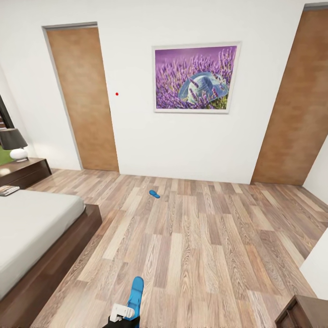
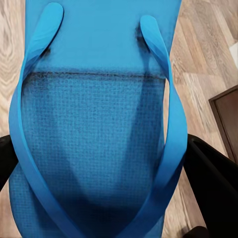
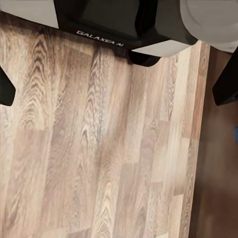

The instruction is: In the bedroom, move the book from the bed onto either nightstand, and place the two sandals side by side next to the bed.

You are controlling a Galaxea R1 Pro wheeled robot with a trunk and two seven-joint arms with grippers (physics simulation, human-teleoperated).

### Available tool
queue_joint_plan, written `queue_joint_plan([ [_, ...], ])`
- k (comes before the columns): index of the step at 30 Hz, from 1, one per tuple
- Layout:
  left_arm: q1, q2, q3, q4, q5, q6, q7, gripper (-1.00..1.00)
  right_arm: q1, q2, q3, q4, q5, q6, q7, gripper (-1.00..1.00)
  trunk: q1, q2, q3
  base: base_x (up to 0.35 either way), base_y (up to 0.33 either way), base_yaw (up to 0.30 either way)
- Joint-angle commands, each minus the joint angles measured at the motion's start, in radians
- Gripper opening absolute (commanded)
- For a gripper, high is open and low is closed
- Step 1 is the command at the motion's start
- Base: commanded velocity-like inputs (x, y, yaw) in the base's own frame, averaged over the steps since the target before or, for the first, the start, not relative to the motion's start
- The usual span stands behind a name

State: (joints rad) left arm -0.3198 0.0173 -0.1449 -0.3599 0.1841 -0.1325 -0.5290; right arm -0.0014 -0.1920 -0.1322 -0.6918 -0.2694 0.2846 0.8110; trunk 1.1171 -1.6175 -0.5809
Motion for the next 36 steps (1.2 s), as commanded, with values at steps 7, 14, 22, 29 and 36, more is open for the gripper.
queue_joint_plan([
  [7, -0.001, 0.000, -0.008, 0.001, 0.010, -0.004, 0.000, -1.00, 0.000, 0.000, -0.001, 0.000, -0.008, 0.008, 0.002, 1.00, 0.000, 0.000, -0.012, 0.000, 0.000, 0.000],
  [14, -0.001, 0.000, -0.008, 0.001, 0.010, -0.004, 0.000, -1.00, 0.000, 0.000, -0.001, 0.000, -0.008, 0.008, 0.002, 1.00, 0.000, 0.000, -0.023, 0.000, 0.000, 0.000],
  [22, -0.001, 0.000, -0.008, 0.001, 0.010, -0.004, 0.000, -1.00, 0.000, 0.000, -0.001, 0.000, -0.008, 0.008, 0.002, 1.00, 0.000, 0.000, -0.032, 0.000, 0.000, 0.000],
  [29, -0.001, 0.000, -0.008, 0.001, 0.010, -0.004, 0.000, -1.00, 0.000, -0.001, -0.001, 0.000, -0.008, 0.008, 0.002, 1.00, 0.000, 0.000, -0.036, 0.000, 0.000, 0.000],
  [36, -0.001, 0.000, -0.008, 0.001, 0.010, -0.004, 0.000, -1.00, 0.000, -0.001, -0.001, 0.000, -0.008, 0.008, 0.002, 1.00, 0.000, 0.000, -0.046, 0.000, 0.000, 0.000],
])
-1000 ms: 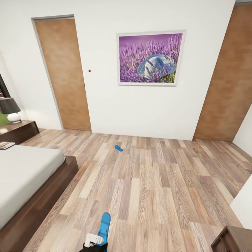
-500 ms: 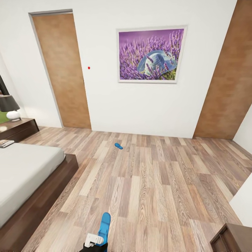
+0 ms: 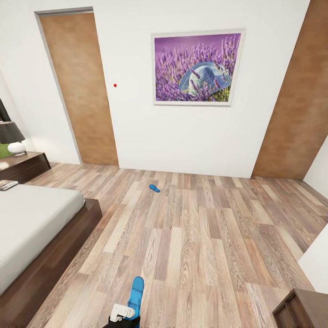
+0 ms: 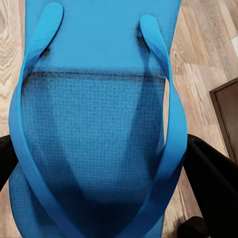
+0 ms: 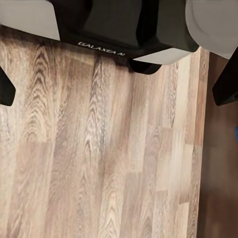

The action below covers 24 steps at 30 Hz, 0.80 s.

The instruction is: In the bedroom, move the book from the bed onto either nightstand, and place the two sandals side by side next to the bed.

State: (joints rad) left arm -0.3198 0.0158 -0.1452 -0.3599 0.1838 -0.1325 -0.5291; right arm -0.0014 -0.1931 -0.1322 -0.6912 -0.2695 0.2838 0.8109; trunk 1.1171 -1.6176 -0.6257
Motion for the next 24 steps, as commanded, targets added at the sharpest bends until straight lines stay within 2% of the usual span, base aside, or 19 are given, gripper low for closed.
queue_joint_plan([
  [1, -0.001, 0.001, -0.008, 0.001, 0.010, -0.004, 0.000, -1.00, 0.000, 0.000, -0.001, -0.001, -0.008, 0.009, 0.002, 1.00, 0.000, 0.000, -0.002, 0.000, 0.000, 0.000],
  [8, -0.001, 0.001, -0.008, 0.001, 0.011, -0.003, -0.001, -1.00, 0.000, 0.000, -0.001, -0.001, -0.008, 0.009, 0.002, 1.00, 0.000, 0.000, -0.003, 0.036, 0.000, 0.000],
  [24, -0.001, 0.001, -0.008, 0.001, 0.010, -0.002, 0.000, -1.00, 0.000, 0.001, -0.001, -0.001, -0.008, 0.008, 0.002, 1.00, 0.000, 0.000, -0.003, 0.311, 0.000, 0.000],
])
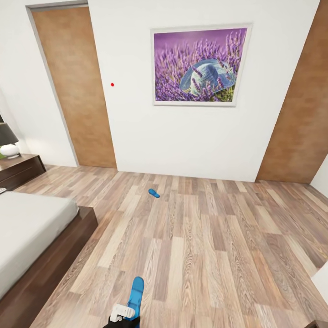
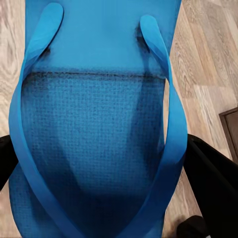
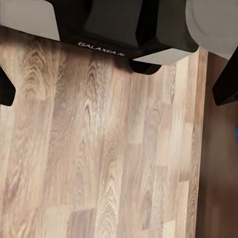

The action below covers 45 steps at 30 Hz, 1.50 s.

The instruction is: In the bedroom, move the book from the bed onto either nightstand, and place the two sandals side by side next to the bed.

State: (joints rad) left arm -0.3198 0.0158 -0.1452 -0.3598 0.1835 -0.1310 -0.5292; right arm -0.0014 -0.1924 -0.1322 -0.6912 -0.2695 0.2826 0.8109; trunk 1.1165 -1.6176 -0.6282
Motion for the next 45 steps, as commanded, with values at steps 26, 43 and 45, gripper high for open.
queue_joint_plan([
  [26, -0.001, 0.001, -0.008, 0.001, 0.011, -0.004, -0.001, -1.00, 0.000, 0.006, 0.000, -0.001, -0.008, 0.009, 0.002, 1.00, 0.001, 0.000, -0.001, 0.282, 0.000, 0.063],
  [43, -0.001, 0.001, -0.008, 0.001, 0.011, -0.002, 0.000, -1.00, 0.000, 0.002, 0.000, -0.001, -0.008, 0.009, 0.002, 1.00, 0.001, 0.000, -0.005, 0.254, 0.000, 0.121],
  [45, -0.001, 0.001, -0.008, 0.001, 0.011, -0.002, 0.000, -1.00, 0.000, 0.002, 0.000, -0.001, -0.008, 0.006, 0.002, 1.00, 0.001, 0.000, -0.005, 0.327, 0.000, 0.012],
])
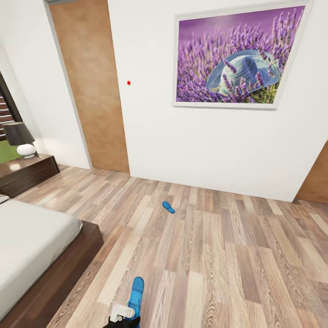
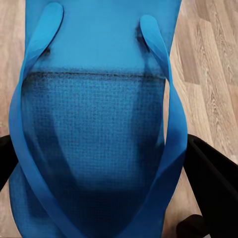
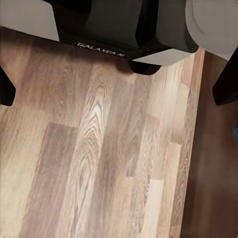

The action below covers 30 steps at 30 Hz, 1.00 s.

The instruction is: In the bedroom, move the book from the bed onto either nightstand, and place the two sandals side by side next to the bed.

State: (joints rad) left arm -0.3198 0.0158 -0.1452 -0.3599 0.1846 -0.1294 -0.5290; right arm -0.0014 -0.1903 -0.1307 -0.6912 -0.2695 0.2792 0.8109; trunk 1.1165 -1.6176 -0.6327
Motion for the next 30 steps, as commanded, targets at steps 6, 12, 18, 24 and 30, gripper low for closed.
queue_joint_plan([
  [6, -0.001, 0.001, -0.008, 0.001, 0.010, -0.004, 0.000, -1.00, 0.000, 0.004, 0.000, -0.001, -0.008, -0.008, 0.002, 1.00, 0.001, 0.000, -0.001, 0.328, 0.000, 0.002],
  [12, -0.001, 0.001, -0.007, 0.001, 0.010, -0.004, 0.000, -1.00, 0.000, 0.006, 0.000, 0.014, -0.007, -0.009, -0.085, 1.00, 0.001, 0.000, -0.001, 0.328, 0.000, 0.000],
  [18, -0.001, 0.001, -0.007, 0.001, 0.010, -0.002, 0.000, -1.00, 0.000, 0.007, 0.002, 0.021, -0.004, -0.009, -0.355, 1.00, 0.001, 0.000, -0.001, 0.328, 0.000, 0.000],
  [24, -0.001, 0.002, -0.007, 0.014, 0.010, -0.001, 0.000, -1.00, 0.000, 0.006, 0.003, 0.023, -0.004, -0.026, -0.436, 1.00, 0.001, 0.000, -0.001, 0.328, 0.000, 0.000],
  [30, -0.001, 0.001, -0.008, 0.035, 0.009, -0.001, -0.002, -1.00, 0.000, -0.003, 0.008, 0.053, -0.008, -0.070, -0.223, 1.00, 0.001, 0.000, -0.001, 0.328, 0.000, 0.000],
])
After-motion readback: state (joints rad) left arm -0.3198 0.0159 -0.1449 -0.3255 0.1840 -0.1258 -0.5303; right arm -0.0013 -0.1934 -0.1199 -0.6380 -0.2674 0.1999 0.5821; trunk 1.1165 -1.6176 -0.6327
